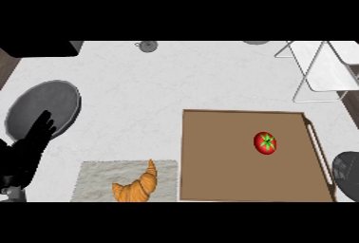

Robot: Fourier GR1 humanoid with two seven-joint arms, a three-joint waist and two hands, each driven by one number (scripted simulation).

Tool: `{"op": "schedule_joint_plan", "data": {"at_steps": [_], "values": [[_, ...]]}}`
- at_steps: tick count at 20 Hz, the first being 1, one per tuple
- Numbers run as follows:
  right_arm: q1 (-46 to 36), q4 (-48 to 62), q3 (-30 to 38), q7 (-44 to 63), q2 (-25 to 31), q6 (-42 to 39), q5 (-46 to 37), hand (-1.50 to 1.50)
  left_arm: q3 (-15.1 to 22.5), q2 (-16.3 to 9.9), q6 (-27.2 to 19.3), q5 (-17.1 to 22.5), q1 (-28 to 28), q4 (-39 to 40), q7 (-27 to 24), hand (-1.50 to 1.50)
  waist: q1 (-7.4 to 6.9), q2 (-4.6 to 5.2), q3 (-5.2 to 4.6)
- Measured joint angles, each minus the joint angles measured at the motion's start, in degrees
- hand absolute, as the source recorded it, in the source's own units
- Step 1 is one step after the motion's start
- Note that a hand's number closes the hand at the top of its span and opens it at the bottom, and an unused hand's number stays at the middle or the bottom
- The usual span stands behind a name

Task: Pick the cupcake from the tray and place it in the tiered shelf

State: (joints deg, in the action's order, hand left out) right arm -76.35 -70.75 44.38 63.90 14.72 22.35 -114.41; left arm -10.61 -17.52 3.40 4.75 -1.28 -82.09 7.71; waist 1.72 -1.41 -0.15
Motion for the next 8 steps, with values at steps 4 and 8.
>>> {"op": "schedule_joint_plan", "data": {"at_steps": [4,8], "values": [[-0.6,-10.7,-1.7,0.9,-6.4,-7.2,-4.8,-1.50,-0.4,0.0,-0.2,-0.2,-0.9,0.4,-0.6,0.00,0.82,-0.57,-0.06],[-1.9,-20.8,-4.4,0.2,-11.6,-15.6,-9.4,-1.50,-0.6,0.1,-0.4,-0.4,-1.2,1.3,-1.0,0.00,1.36,-1.07,-0.11]]}}
